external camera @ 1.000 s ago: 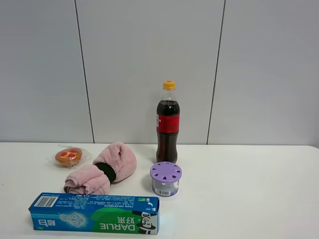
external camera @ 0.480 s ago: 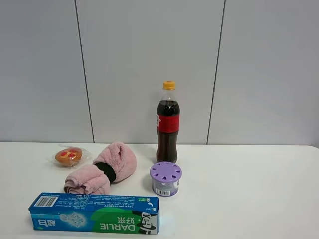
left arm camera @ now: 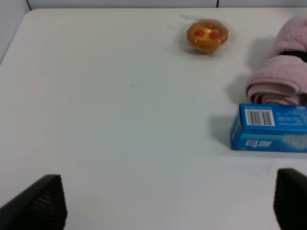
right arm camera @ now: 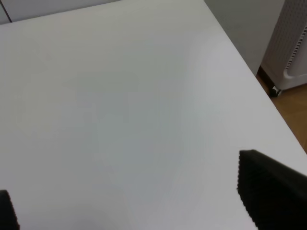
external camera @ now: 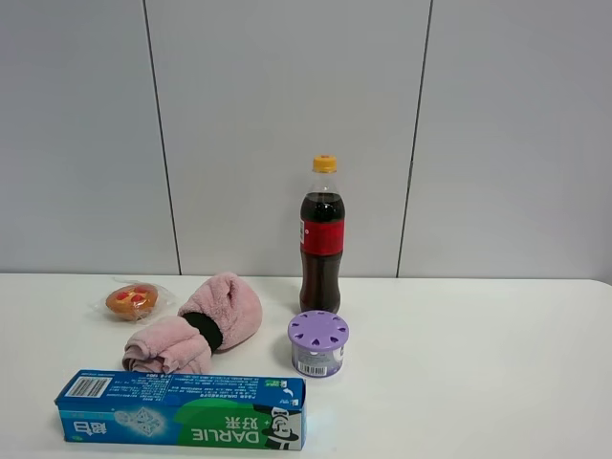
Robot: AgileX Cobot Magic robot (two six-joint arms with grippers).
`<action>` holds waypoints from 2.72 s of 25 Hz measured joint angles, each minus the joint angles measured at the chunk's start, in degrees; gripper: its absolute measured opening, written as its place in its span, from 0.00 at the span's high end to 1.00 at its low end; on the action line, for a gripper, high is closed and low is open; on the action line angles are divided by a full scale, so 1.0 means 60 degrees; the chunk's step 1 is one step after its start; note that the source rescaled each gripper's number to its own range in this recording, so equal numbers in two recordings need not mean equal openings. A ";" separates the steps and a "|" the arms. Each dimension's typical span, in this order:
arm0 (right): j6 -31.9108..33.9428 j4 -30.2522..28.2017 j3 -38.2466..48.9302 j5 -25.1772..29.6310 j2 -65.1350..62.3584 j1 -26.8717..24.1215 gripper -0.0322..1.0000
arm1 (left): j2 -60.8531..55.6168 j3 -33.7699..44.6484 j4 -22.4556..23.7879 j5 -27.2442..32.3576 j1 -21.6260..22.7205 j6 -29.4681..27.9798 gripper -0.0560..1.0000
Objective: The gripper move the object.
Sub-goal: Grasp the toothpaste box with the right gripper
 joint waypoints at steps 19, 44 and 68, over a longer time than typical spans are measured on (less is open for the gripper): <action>-0.8900 0.6110 -0.3482 -0.1111 0.7516 0.1181 0.00 | 0.0000 0.0000 0.0000 0.0000 0.0000 0.0000 0.00; -0.5745 0.1467 -1.0593 -0.1436 1.8255 0.9052 0.00 | 0.0000 0.0000 0.0000 0.0000 0.0000 0.0000 0.00; -0.5111 0.0950 -1.1548 -0.0320 2.0489 0.9463 0.02 | 0.0000 0.0000 0.0000 0.0000 0.0000 0.0000 0.00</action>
